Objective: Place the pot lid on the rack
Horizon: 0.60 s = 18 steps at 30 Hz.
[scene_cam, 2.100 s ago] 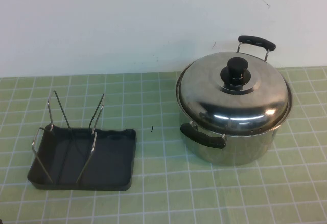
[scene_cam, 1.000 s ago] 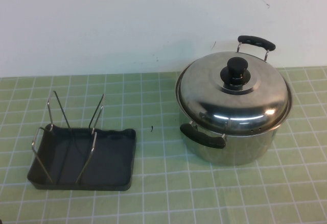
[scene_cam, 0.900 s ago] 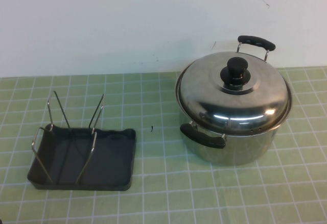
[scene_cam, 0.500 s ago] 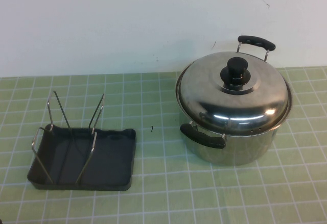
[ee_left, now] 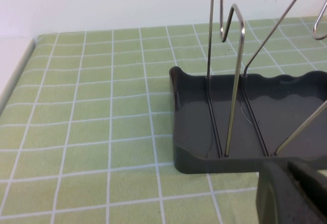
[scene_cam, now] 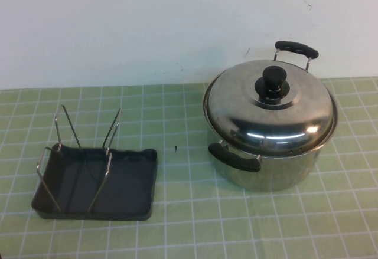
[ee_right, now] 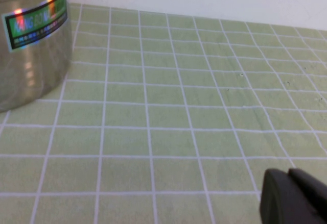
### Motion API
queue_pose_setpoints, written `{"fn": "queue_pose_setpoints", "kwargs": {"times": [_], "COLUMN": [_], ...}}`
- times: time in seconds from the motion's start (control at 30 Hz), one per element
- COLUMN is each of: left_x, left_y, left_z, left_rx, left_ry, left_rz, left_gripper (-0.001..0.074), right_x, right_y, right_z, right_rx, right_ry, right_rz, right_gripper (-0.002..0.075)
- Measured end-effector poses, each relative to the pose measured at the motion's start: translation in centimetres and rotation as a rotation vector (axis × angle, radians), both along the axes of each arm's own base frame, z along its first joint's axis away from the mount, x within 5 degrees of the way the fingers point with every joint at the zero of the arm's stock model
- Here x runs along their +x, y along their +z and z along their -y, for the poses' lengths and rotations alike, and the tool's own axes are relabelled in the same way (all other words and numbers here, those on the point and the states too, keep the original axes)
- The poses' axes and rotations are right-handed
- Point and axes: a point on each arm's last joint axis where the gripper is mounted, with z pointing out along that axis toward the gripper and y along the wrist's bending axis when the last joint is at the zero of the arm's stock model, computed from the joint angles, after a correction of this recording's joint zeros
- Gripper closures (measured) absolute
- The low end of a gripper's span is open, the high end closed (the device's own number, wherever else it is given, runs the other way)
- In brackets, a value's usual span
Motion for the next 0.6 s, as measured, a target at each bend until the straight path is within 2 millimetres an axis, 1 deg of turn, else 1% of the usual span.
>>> {"fn": "queue_pose_setpoints", "kwargs": {"times": [0.6], "left_x": [0.02], "left_y": [0.10], "left_z": [0.11], "left_rx": [-0.045], "left_ry": [-0.002], "left_rz": [0.008], "left_gripper": [0.0737], "right_x": [0.02], "right_y": [0.07], "right_z": [0.03], "right_rx": [-0.012], "right_ry": [0.000], "right_rz": [0.006], "right_gripper": [0.0727]}}
